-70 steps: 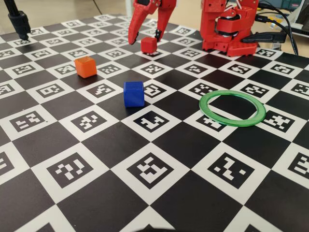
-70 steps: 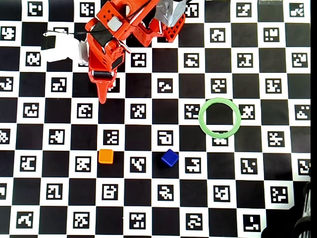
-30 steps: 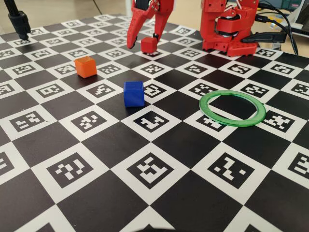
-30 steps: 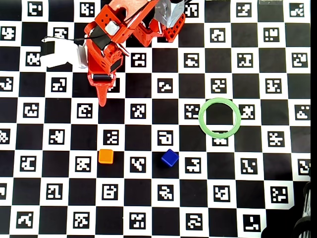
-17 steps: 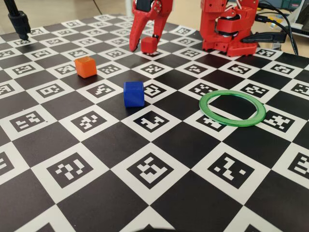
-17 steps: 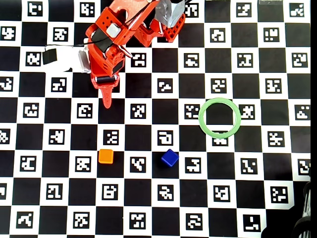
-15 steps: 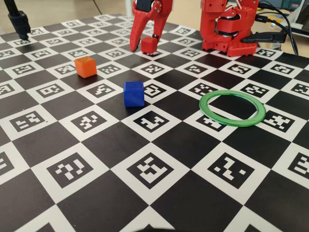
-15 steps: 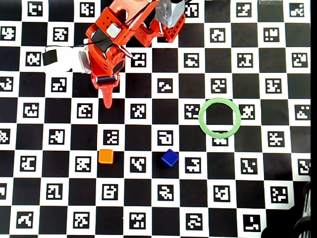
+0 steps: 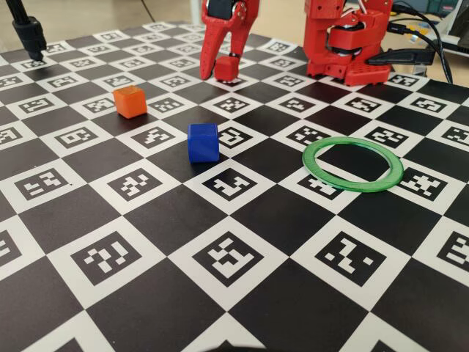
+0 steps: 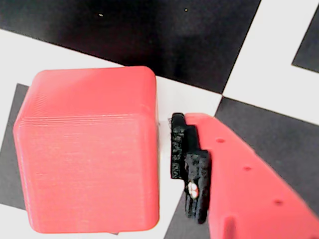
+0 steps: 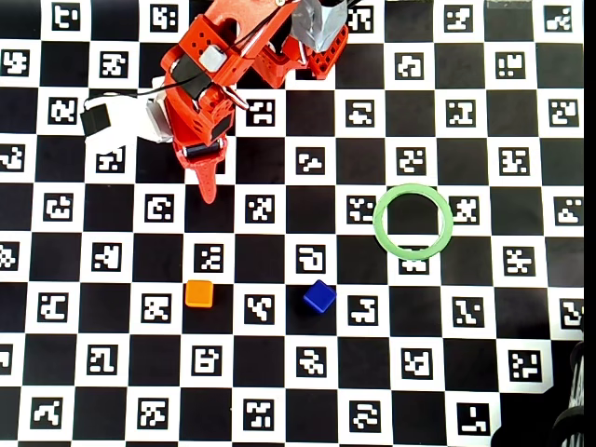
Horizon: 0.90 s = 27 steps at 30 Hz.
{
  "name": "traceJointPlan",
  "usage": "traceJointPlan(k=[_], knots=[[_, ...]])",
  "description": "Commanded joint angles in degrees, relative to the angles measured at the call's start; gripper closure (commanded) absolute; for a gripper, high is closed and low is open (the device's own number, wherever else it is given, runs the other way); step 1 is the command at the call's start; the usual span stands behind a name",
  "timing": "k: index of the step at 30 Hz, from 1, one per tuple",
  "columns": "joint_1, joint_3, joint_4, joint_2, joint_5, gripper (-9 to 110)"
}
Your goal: Grab the red cube then put it in the green circle then put the blue cube on top and finally the orange cube on top
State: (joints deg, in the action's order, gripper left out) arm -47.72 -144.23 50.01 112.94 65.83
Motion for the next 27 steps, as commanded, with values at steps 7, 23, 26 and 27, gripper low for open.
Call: traceJointPlan(k=[7,23,26,27], knots=[[-1.23,0.35,-1.93,0.00,4.31,55],[-1.41,0.09,-2.11,0.18,5.01,56],[-1.32,0.09,-2.11,0.26,4.83,63],[-1.32,0.09,-2.11,0.26,4.83,66]])
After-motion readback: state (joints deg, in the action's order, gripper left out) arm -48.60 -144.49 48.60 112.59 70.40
